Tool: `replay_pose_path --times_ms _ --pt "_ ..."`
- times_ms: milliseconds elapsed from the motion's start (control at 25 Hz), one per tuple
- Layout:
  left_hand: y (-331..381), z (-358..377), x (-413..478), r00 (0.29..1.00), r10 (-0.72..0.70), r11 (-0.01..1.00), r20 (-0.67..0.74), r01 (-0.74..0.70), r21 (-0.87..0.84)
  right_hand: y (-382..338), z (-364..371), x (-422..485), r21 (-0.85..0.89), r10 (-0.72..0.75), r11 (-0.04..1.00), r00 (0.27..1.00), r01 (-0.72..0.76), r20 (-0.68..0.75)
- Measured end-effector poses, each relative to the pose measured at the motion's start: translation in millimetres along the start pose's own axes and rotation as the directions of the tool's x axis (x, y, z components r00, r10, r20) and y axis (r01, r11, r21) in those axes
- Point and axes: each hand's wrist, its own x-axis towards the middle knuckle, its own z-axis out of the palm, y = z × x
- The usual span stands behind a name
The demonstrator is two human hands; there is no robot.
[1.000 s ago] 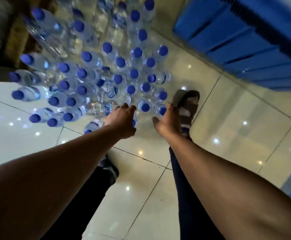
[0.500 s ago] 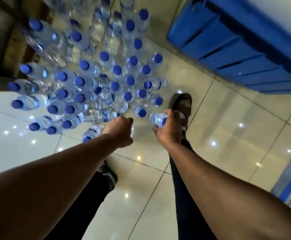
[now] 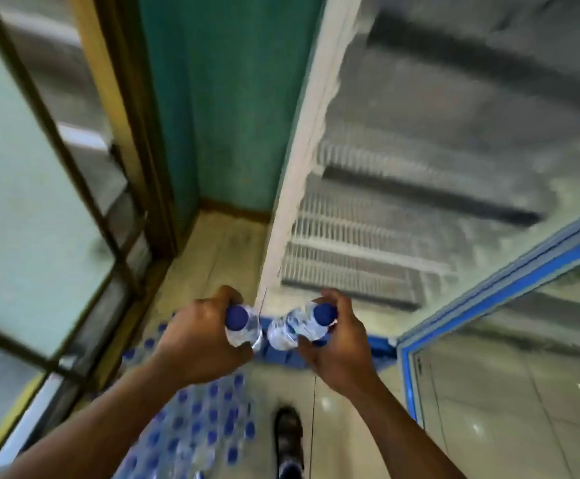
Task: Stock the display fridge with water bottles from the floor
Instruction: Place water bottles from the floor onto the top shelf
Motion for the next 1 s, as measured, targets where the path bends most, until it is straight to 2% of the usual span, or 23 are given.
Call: replay_pose_path --times_ms 80,160,240,320,400,480,520,560,640,680,720,880,1000 --pt "50.8 -62.1 16.4 0.978 0.097 0.979 -0.185 -0.127 -0.159 -67.7 -63.5 26.2 0.085 -0.112 0.989 0.987 0.122 -0.115" --pt "101.8 -112.0 35.1 0.933 0.190 0.931 -0.306 -0.270 -0.244 -125.3 -127.2 51.9 0.213 -0.198 0.944 0.948 0.252 -0.248" --pt "154.0 -148.8 52.8 0.884 0.224 0.863 -0.411 -0.376 -0.337 -170.0 -191.7 81.2 0.422 -0.234 0.834 0.920 0.356 -0.315" --pt "205.2 -174.0 71.2 0.849 0.225 0.774 -0.478 -0.454 -0.442 -206.2 -245.0 112.2 0.587 -0.289 0.667 0.886 0.458 -0.363" --pt "250.8 -189.3 95.0 0.821 0.217 0.672 -0.528 -0.518 -0.530 -225.6 -285.2 153.6 0.755 -0.223 0.494 0.903 0.430 -0.368" --pt "291.5 -198.3 121.0 0.801 0.200 0.607 -0.564 -0.553 -0.570 -233.6 -317.0 194.1 0.855 -0.159 0.399 0.943 0.332 -0.292" --pt "310.2 -202.1 136.0 0.789 0.194 0.590 -0.584 -0.569 -0.573 -235.3 -329.5 213.2 0.873 -0.147 0.398 0.959 0.281 -0.241" --pt "326.8 -206.0 152.6 0.775 0.192 0.585 -0.602 -0.583 -0.564 -233.8 -340.3 232.4 0.845 -0.150 0.461 0.962 0.272 -0.228" --pt "353.3 -210.6 187.3 0.749 0.210 0.592 -0.629 -0.609 -0.528 -228.1 -354.4 269.4 0.611 -0.168 0.707 0.924 0.356 -0.344" --pt "364.8 -211.1 203.5 0.743 0.212 0.600 -0.635 -0.612 -0.516 -226.2 -358.7 284.9 0.475 -0.178 0.796 0.895 0.375 -0.408" --pt "372.5 -209.9 219.1 0.742 0.213 0.614 -0.636 -0.607 -0.504 -224.7 -361.3 298.0 0.392 -0.190 0.843 0.886 0.368 -0.422" --pt "387.0 -190.7 269.0 0.791 0.193 0.663 -0.581 -0.541 -0.517 -214.1 -374.4 346.7 0.369 -0.277 0.856 0.924 0.362 -0.264" --pt "386.8 -176.5 292.5 0.810 0.155 0.696 -0.565 -0.496 -0.520 -203.3 -379.9 380.1 0.399 -0.277 0.857 0.945 0.325 -0.174"
